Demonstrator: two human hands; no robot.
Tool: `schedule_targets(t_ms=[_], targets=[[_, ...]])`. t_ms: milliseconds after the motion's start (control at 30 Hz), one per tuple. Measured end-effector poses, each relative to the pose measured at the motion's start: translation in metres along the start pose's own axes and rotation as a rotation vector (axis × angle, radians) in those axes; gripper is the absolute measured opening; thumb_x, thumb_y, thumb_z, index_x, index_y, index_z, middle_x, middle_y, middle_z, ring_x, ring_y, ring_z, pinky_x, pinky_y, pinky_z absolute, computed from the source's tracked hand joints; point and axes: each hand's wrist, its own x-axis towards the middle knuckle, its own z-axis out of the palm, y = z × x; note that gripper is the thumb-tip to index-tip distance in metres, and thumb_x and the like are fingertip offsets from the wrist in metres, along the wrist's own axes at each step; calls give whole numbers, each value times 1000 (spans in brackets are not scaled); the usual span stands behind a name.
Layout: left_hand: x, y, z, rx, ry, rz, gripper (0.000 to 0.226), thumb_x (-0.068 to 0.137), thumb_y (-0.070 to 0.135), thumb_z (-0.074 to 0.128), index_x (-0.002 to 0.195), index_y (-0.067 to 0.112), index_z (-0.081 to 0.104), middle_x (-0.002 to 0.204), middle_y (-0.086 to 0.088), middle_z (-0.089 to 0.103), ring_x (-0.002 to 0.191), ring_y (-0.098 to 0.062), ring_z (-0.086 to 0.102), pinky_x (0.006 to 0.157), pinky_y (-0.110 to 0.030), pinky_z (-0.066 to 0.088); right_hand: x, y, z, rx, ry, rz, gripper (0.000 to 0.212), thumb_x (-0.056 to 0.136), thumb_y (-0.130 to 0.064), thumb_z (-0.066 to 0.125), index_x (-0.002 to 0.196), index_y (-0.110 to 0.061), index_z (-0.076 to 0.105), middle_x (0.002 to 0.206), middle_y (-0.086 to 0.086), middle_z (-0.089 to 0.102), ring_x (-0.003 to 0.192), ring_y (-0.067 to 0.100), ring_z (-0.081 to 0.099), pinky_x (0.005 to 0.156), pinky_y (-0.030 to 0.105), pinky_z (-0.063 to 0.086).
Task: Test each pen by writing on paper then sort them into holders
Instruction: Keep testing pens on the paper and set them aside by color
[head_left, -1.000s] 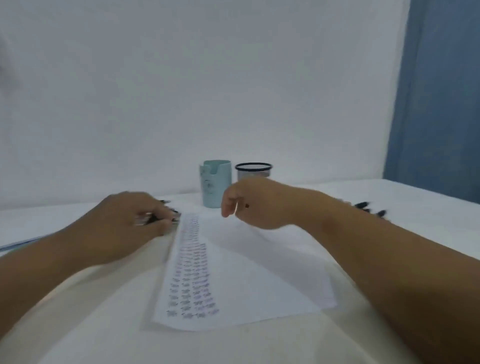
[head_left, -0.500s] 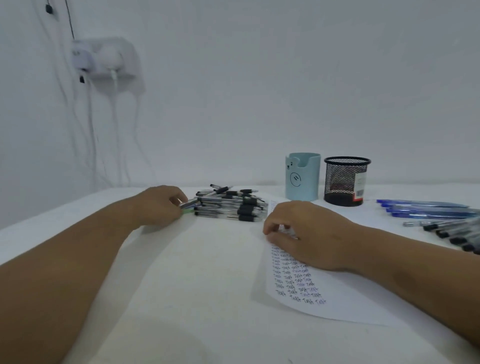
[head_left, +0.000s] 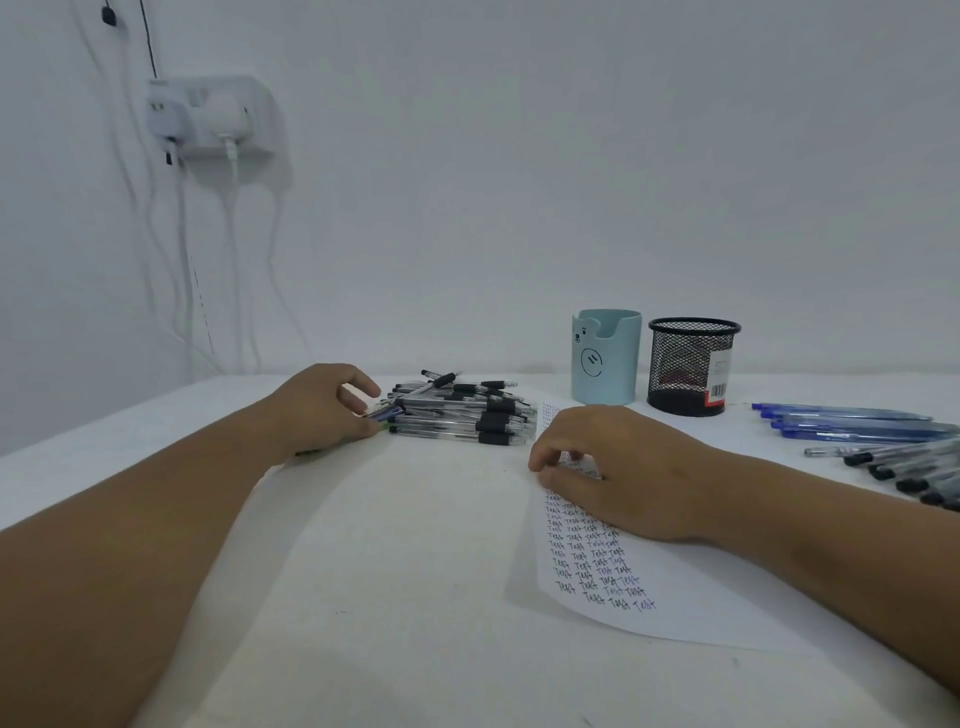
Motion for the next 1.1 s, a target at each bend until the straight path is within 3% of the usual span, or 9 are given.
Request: schedule_targets(t_ms=[133,367,533,633,800,867,967,1033,1100], targets=[[3,-1,-2,-38,-68,-121,27,79,26,84,102,24,71,104,-7,74,81,-22,63,71,-29,48,0,1,0,10,-1,-3,14,98,-35,57,104,-30,68,102,-19,62,102,1,52,90,15,40],[-2,3,1,-66,-8,-42,30,75,13,86,100,20,71,90,-2,63,67,-19,54,52,-24,40,-1,3,0,28,-11,1,16,98,-37,57,107,-31,68,104,-19,62,103,0,53,92,17,41],[-5,2,-4,-23,0,30,19,71,6,86,84,17,77,74,3,73,66,-14,60,59,-21,43,-1,3,-1,35,-32,11,18,99,-39,56,111,-32,68,108,-19,63,106,1,54,94,20,42],[-5,-1,-13,-35,-2,59,17,71,6,88,83,15,78,80,-6,75,72,-16,62,70,-25,44,-2,4,-2,43,-36,12,19,99,-39,57,111,-32,69,107,-19,62,106,2,54,95,21,43],[-2,7,-22,-73,96,82,11,94,17,68,88,11,76,82,-6,72,72,-20,58,66,-27,44,-3,5,-2,46,-36,9,18,99,-39,57,111,-33,68,108,-19,62,106,0,53,96,21,42],[-3,20,-14,-274,136,51,25,104,17,50,91,8,70,78,-5,65,66,-19,56,63,-26,46,-3,5,-2,54,-34,10,18,99,-38,57,112,-32,69,109,-19,62,106,-1,53,95,18,41],[-12,51,3,-876,31,-38,32,106,20,38,83,11,58,67,-2,44,52,-15,42,58,-27,38,-3,4,-4,63,-30,12,18,99,-37,58,111,-31,69,109,-19,63,105,-2,53,93,14,40],[-20,70,11,-1179,-66,-68,40,103,37,36,74,15,52,60,1,36,49,-14,31,56,-28,27,-4,4,-5,79,-33,26,18,98,-38,59,112,-32,69,110,-20,63,107,-3,53,92,13,40],[-26,83,17,-1274,-80,-48,53,100,54,36,64,16,47,54,2,30,47,-14,26,53,-29,23,-4,5,-6,90,-36,39,18,98,-40,60,112,-34,68,111,-22,63,108,-3,54,92,14,42]])
